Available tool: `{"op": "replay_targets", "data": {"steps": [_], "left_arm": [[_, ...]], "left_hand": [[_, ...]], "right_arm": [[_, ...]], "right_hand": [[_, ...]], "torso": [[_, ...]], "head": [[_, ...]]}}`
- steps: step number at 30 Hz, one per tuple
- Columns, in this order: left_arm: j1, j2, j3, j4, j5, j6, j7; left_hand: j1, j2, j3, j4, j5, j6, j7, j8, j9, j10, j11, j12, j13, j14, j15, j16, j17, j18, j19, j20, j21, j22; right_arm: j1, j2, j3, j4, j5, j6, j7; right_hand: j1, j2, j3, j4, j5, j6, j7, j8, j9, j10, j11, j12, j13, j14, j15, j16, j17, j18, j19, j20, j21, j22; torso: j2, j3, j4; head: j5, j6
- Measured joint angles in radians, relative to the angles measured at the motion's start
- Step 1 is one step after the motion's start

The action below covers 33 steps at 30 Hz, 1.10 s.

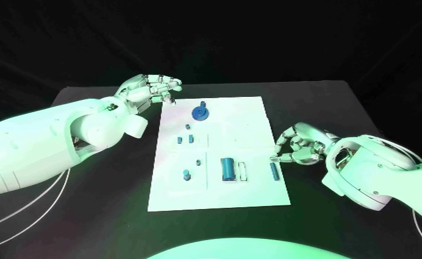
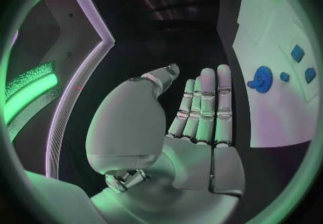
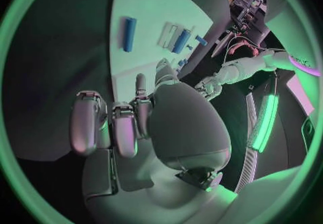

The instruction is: Assemble the parts on the task board

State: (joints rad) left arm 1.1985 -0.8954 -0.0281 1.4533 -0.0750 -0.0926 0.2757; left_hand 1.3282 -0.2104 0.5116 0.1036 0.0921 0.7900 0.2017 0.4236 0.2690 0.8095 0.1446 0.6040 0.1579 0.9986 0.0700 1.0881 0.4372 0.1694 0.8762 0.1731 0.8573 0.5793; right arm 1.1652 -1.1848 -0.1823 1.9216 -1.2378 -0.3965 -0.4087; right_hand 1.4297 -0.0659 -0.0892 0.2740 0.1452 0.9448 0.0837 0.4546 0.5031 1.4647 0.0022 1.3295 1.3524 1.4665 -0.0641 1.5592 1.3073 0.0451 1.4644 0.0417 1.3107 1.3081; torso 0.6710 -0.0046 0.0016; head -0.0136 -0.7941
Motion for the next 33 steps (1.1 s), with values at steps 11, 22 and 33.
{"op": "replay_targets", "data": {"steps": [11, 22, 33], "left_arm": [[0.000, 0.006, -0.001, -0.001, 0.008, 0.001, 0.013], [0.000, 0.005, -0.001, -0.001, 0.012, 0.001, 0.015], [-0.001, 0.003, -0.001, -0.002, 0.014, 0.001, 0.012]], "left_hand": [[-0.028, -0.007, -0.127, 0.101, -0.005, -0.011, -0.004, 0.014, 0.003, -0.016, -0.002, 0.026, 0.007, 0.000, 0.000, 0.003, 0.004, 0.000, 0.041, 0.000, -0.061, -0.048], [-0.006, 0.015, -0.175, 0.141, -0.005, -0.018, -0.004, 0.018, 0.003, -0.023, -0.002, 0.038, 0.008, 0.000, 0.000, 0.007, 0.005, 0.000, 0.055, 0.000, -0.078, -0.063], [0.016, 0.019, -0.187, 0.147, -0.005, -0.018, -0.004, 0.022, 0.003, -0.023, -0.002, 0.038, 0.009, 0.000, 0.000, 0.007, 0.004, 0.000, 0.058, -0.004, -0.085, -0.067]], "right_arm": [[-0.035, -0.002, -0.005, -0.033, -0.089, 0.029, -0.035], [-0.073, 0.040, -0.006, -0.056, -0.118, 0.065, -0.064], [-0.081, 0.066, -0.005, -0.051, -0.129, 0.070, -0.075]], "right_hand": [[-0.065, 0.000, -0.005, 0.013, -0.021, 0.028, -0.005, -0.008, 0.020, 0.000, 0.000, -0.031, -0.001, 0.000, 0.000, 0.000, 0.001, 0.000, 0.004, 0.003, 0.004, 0.000], [-0.101, -0.016, -0.003, 0.016, -0.021, 0.032, -0.007, -0.012, 0.029, 0.000, 0.000, -0.029, -0.045, 0.000, 0.000, 0.000, 0.001, 0.000, 0.004, 0.003, 0.004, 0.000], [-0.113, -0.017, 0.017, 0.016, -0.021, 0.044, -0.012, -0.012, 0.038, 0.000, 0.000, -0.029, -0.044, 0.000, 0.000, 0.000, 0.001, 0.000, 0.003, 0.003, 0.004, 0.000]], "torso": [[0.000, 0.0012, -0.0017], [0.001, 0.0006, -0.0001], [0.000, 0.0002, -0.0002]], "head": [[-0.010, 0.007], [-0.008, -0.002], [-0.005, -0.008]]}}
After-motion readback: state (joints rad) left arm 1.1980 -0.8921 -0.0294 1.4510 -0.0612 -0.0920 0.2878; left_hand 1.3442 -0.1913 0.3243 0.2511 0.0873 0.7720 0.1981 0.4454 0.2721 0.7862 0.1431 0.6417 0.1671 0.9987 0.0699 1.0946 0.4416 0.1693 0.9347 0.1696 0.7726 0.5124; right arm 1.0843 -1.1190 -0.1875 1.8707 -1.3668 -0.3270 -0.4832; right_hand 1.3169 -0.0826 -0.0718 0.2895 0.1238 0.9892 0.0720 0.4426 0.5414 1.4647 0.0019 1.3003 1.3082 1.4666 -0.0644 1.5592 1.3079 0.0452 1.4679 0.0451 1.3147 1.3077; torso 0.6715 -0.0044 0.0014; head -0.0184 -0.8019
